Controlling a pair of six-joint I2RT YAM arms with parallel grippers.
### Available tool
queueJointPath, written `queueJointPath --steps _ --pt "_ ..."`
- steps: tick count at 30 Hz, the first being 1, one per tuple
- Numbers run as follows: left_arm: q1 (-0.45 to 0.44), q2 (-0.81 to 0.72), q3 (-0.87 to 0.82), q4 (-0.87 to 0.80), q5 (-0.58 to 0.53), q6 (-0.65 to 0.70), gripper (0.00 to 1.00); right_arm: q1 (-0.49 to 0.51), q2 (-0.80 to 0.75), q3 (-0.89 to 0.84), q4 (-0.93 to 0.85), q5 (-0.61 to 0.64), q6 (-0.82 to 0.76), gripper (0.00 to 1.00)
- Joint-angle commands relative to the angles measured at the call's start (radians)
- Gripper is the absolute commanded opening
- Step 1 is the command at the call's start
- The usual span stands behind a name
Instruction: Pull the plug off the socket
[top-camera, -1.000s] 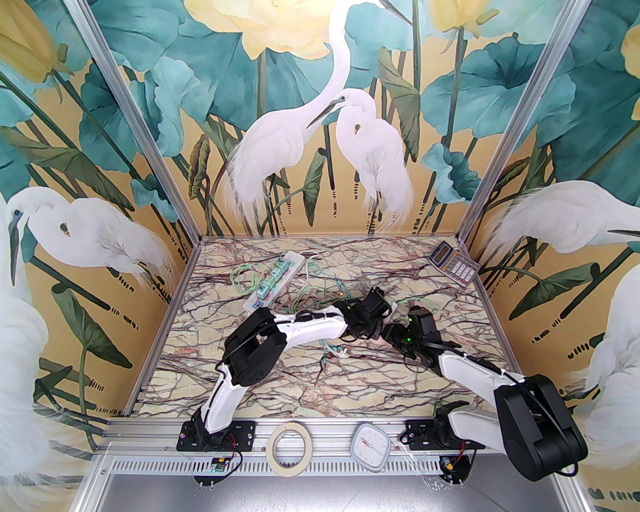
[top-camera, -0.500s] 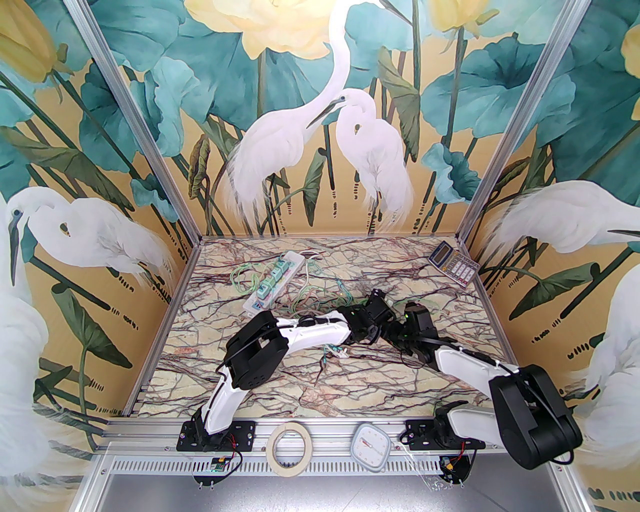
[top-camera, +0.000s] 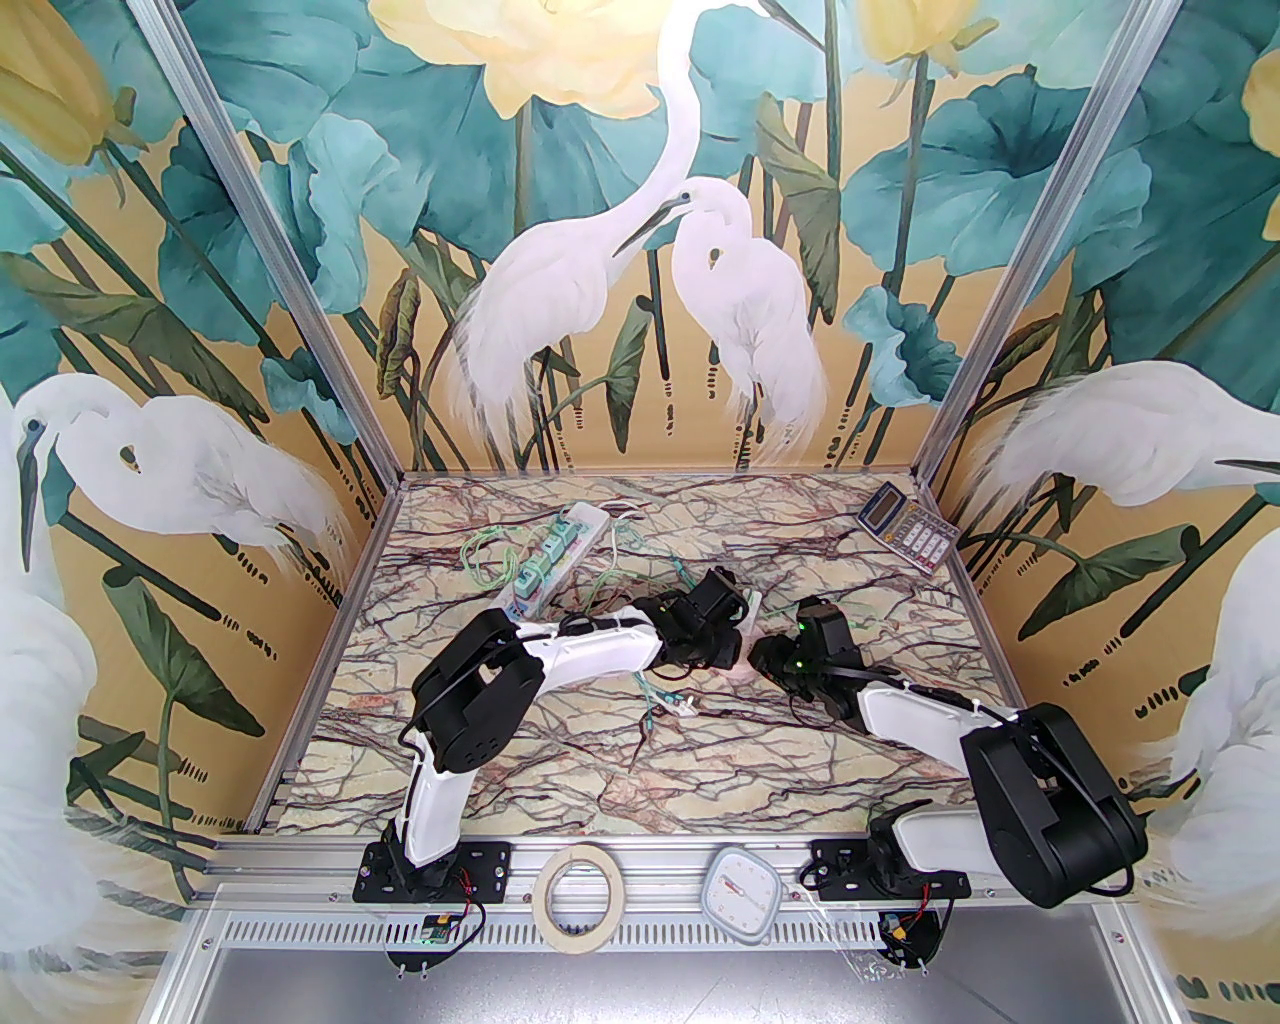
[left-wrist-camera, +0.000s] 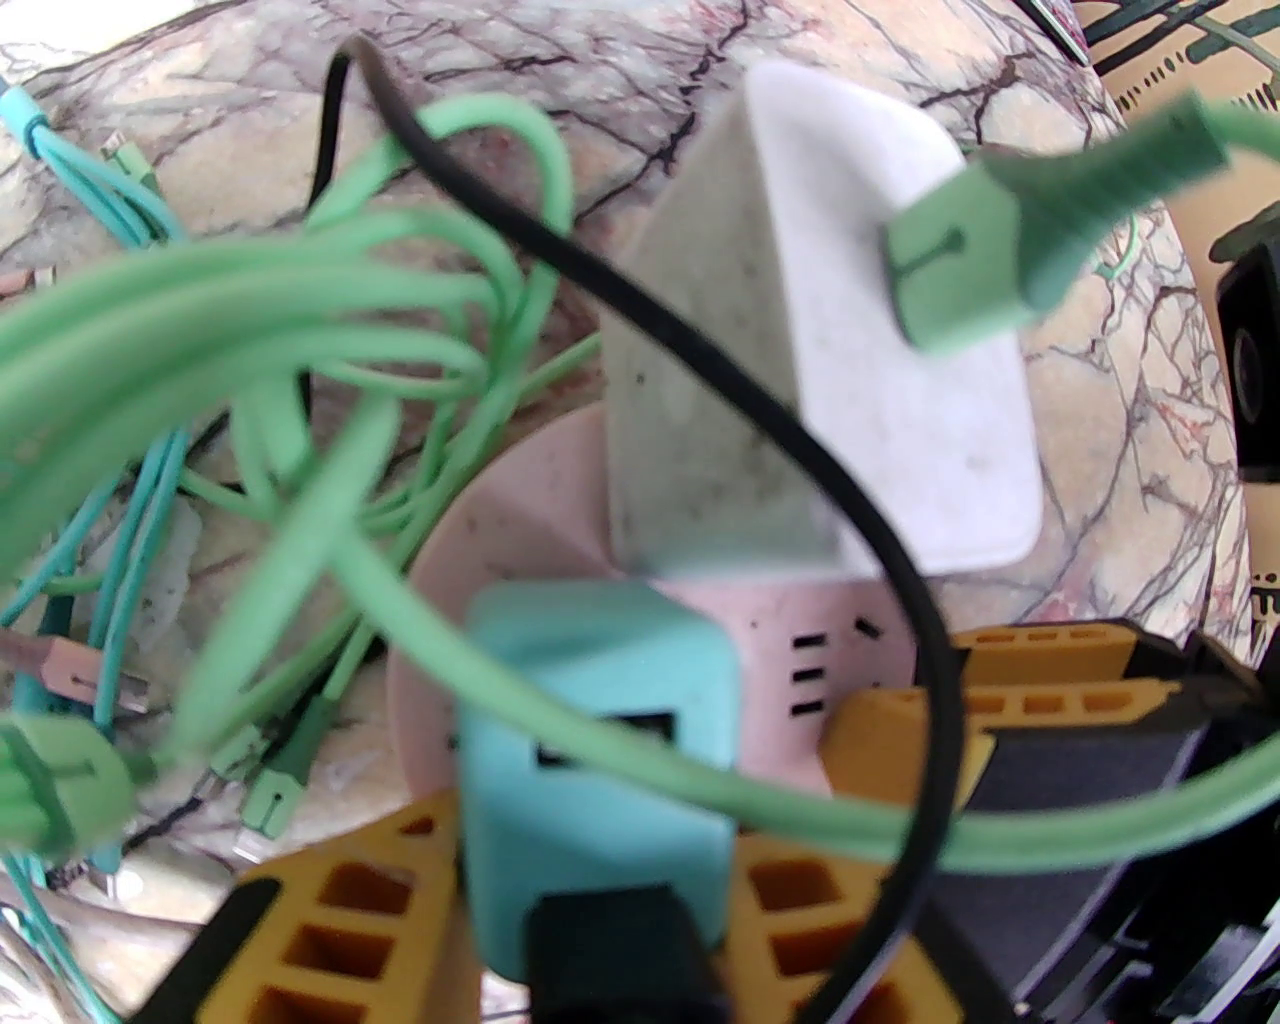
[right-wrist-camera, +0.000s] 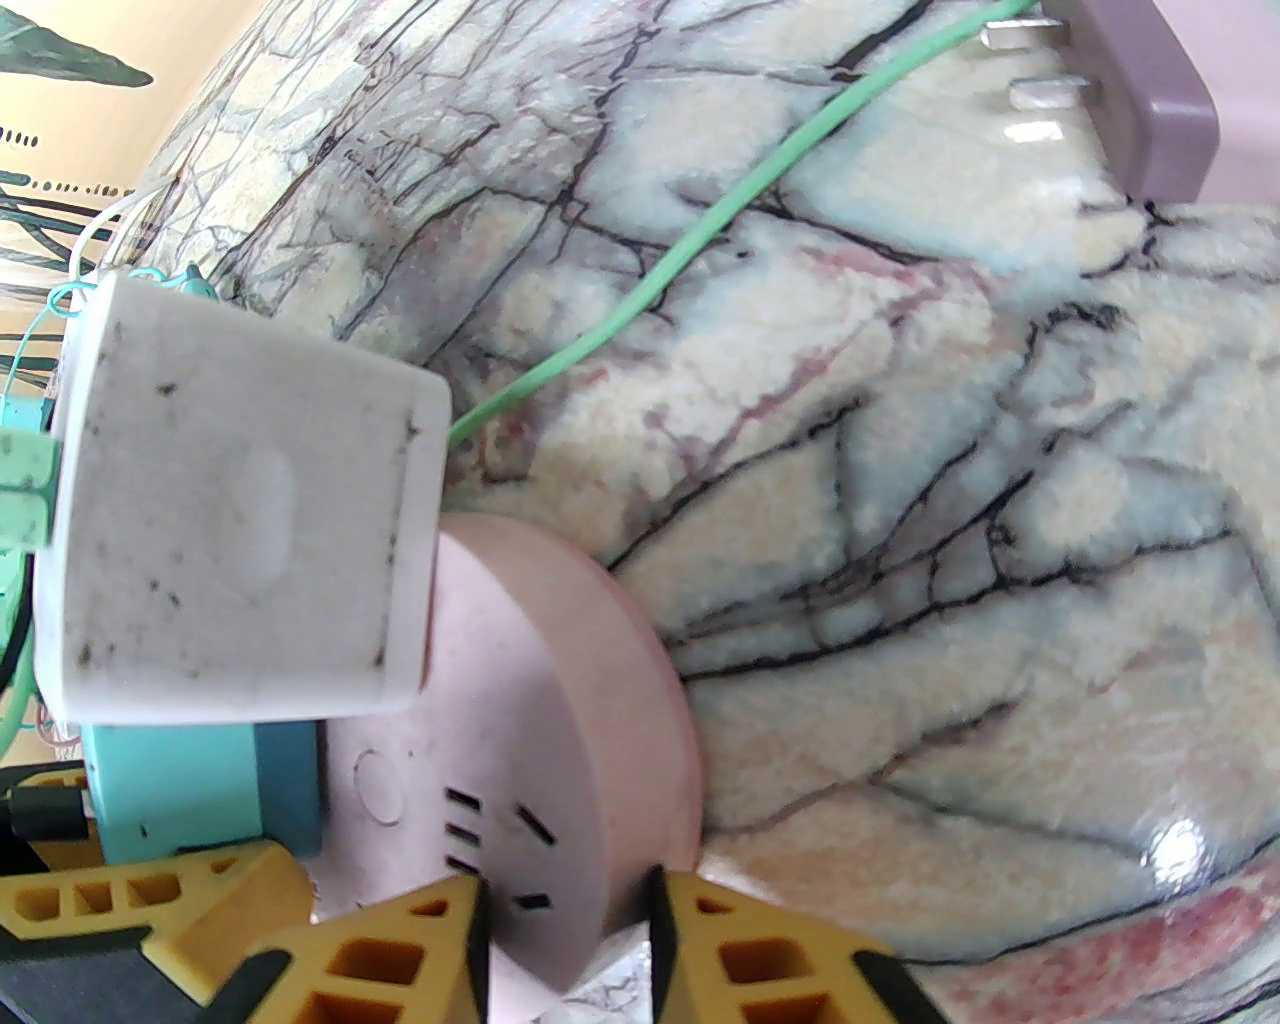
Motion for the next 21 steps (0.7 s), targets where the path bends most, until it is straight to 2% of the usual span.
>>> queueJointPath --steps 1,7,10,15,21 --pt "-0.063 -0.034 0.054 -0.002 0.060 0.009 0.33 0.009 0.053 -0.043 -0.160 0.036 -0.004 0.32" --pt "-0.167 0.036 0.185 -0.140 -0.179 0.115 0.32 0.010 0.055 -0.043 -0.160 0.037 -0.004 0.32" --pt "-0.189 0.051 0.199 -0.153 -0.225 0.136 0.31 0.012 0.063 -0.040 -0.161 0.035 -0.007 0.32" --pt "-0.176 0.034 0.179 -0.134 -0.183 0.123 0.30 0.015 0.072 -0.035 -0.161 0.037 -0.008 0.32" --pt "-0.046 -0.054 0.048 -0.001 0.069 -0.034 0.28 0.016 0.069 -0.035 -0.166 0.041 -0.008 0.32"
